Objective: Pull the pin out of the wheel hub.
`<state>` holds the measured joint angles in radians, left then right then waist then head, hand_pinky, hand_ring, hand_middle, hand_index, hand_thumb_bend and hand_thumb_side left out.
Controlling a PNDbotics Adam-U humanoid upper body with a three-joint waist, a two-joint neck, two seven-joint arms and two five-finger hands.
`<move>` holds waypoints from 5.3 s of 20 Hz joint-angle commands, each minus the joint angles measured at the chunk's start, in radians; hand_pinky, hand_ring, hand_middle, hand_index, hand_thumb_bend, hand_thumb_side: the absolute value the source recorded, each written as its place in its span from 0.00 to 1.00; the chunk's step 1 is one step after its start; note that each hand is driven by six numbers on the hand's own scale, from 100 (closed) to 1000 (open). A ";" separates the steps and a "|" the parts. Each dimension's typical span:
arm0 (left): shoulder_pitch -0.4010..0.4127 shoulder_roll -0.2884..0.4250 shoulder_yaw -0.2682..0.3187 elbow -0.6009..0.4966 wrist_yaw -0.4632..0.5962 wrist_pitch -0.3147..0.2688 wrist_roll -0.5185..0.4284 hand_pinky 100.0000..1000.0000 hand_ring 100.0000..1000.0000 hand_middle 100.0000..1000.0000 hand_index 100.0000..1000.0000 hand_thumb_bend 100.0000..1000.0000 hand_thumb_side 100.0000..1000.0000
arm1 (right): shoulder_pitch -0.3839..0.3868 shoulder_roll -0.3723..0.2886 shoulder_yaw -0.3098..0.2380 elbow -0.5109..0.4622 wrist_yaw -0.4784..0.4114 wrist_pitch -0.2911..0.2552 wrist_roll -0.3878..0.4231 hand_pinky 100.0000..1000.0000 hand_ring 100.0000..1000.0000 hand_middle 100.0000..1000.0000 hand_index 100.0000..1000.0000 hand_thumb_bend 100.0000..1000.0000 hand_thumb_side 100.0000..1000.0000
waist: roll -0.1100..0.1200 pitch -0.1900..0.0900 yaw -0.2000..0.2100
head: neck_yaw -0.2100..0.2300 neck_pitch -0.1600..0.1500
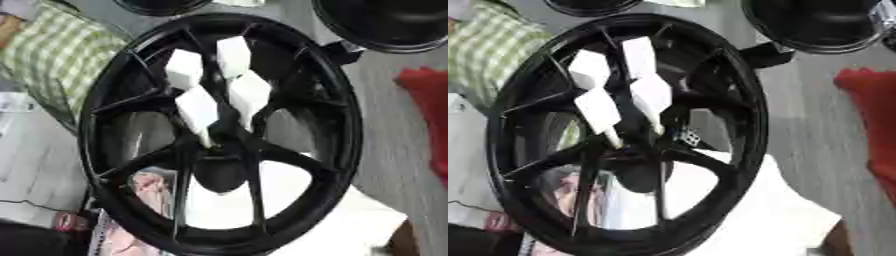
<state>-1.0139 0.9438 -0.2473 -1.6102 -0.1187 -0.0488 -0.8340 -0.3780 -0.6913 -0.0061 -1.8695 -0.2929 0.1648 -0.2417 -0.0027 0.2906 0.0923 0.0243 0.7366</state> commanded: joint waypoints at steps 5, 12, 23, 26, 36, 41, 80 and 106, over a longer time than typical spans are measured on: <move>-0.010 0.042 0.021 -0.015 0.004 0.000 0.001 0.71 0.71 0.75 0.85 0.12 0.53 | -0.010 -0.034 -0.014 -0.004 0.003 -0.001 -0.002 0.87 0.73 0.59 0.73 0.21 0.27 | -0.001 -0.018 0.000 | 0.003 -0.004; -0.012 0.039 0.003 -0.025 0.009 -0.002 -0.016 0.71 0.72 0.75 0.86 0.15 0.54 | -0.009 -0.034 -0.014 -0.002 0.003 -0.001 -0.002 0.87 0.73 0.59 0.73 0.21 0.26 | -0.001 -0.021 0.000 | 0.003 -0.006; -0.051 -0.006 -0.136 -0.035 -0.046 0.020 -0.073 0.76 0.79 0.81 0.88 0.34 0.57 | -0.013 -0.032 -0.007 0.000 0.001 0.001 0.001 0.87 0.73 0.59 0.73 0.21 0.27 | 0.006 -0.026 -0.008 | 0.015 -0.010; -0.073 -0.032 -0.161 -0.006 -0.058 0.025 -0.073 0.77 0.80 0.82 0.88 0.37 0.60 | -0.014 -0.031 -0.006 0.001 0.001 0.001 0.002 0.87 0.73 0.59 0.73 0.21 0.27 | 0.008 -0.028 -0.010 | 0.017 -0.009; -0.115 -0.098 -0.225 0.077 -0.087 0.028 -0.073 0.77 0.81 0.82 0.88 0.41 0.61 | -0.015 -0.026 -0.002 0.004 -0.001 0.002 0.004 0.87 0.73 0.59 0.73 0.20 0.28 | 0.011 -0.027 -0.014 | 0.021 -0.011; -0.124 -0.123 -0.252 0.110 -0.097 0.036 -0.073 0.77 0.80 0.82 0.88 0.42 0.62 | -0.016 -0.024 -0.002 0.005 -0.002 0.002 0.002 0.87 0.73 0.59 0.73 0.20 0.28 | 0.009 -0.025 -0.017 | 0.023 -0.013; -0.126 -0.183 -0.340 0.151 -0.100 0.008 -0.073 0.73 0.77 0.76 0.84 0.45 0.58 | -0.016 -0.013 -0.002 0.011 -0.013 0.000 -0.005 0.87 0.73 0.59 0.73 0.18 0.29 | 0.002 -0.015 -0.027 | 0.024 -0.036; -0.124 -0.191 -0.341 0.157 -0.197 -0.040 -0.073 0.67 0.69 0.65 0.69 0.30 0.46 | -0.020 -0.010 -0.003 0.016 -0.016 -0.006 -0.010 0.87 0.73 0.59 0.73 0.17 0.29 | 0.003 -0.008 -0.029 | 0.028 -0.055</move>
<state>-1.1190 0.7392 -0.5996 -1.4428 -0.3167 -0.0863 -0.9075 -0.3862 -0.6825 0.0006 -1.8460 -0.3035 0.1609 -0.2492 0.0026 0.2972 0.0628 0.0508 0.6921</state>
